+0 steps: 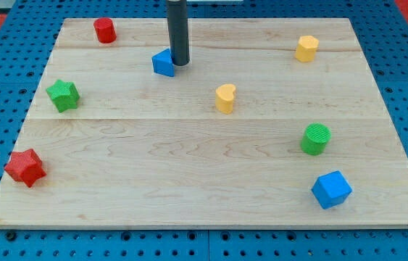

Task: Move the triangle diagonal to the red circle

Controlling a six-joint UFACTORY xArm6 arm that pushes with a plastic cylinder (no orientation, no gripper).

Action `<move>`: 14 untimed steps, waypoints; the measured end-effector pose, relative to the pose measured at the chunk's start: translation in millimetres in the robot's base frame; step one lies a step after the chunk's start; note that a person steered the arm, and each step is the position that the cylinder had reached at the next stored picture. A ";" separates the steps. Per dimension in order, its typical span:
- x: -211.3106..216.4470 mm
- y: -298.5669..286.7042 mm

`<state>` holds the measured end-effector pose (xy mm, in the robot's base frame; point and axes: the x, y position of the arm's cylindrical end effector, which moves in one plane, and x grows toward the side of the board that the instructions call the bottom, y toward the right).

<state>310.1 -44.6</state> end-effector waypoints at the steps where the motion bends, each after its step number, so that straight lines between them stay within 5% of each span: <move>1: 3.6 -9.6; 3: 12.7 -14.3; 7: 12.7 98.9; 11: 13.5 68.8; 14: 73.7 70.1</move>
